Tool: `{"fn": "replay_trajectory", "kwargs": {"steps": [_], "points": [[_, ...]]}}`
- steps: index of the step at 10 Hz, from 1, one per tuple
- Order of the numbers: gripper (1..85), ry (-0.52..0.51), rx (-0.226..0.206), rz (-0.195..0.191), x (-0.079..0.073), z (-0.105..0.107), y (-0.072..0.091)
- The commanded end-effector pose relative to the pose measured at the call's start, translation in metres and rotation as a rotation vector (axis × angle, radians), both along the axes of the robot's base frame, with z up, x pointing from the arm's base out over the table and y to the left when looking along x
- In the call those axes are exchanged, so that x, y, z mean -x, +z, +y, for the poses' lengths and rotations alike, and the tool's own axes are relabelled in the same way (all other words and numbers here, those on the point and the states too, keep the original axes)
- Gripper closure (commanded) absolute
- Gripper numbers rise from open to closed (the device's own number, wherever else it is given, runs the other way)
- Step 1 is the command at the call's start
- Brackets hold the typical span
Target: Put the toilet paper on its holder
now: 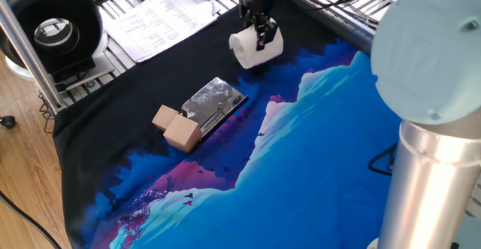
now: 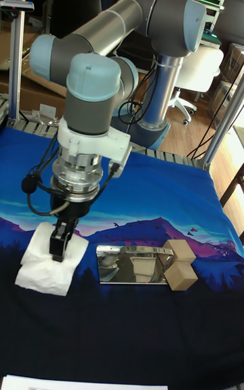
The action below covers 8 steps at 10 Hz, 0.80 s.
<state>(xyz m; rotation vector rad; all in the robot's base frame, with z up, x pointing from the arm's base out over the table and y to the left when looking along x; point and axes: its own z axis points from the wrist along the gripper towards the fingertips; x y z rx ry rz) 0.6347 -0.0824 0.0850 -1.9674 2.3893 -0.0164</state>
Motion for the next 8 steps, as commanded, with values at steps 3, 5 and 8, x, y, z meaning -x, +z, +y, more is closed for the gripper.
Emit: {"fn": "replay_trajectory", "kwargs": {"steps": [3,5,8], "points": [[35.7,-0.020,0.015,0.015,0.010,0.040,0.009],[36.0,-0.027,0.019,-0.001,0.013,0.060,0.012],[36.0,0.046,0.055,-0.013,0.016,0.070,0.015]]}}
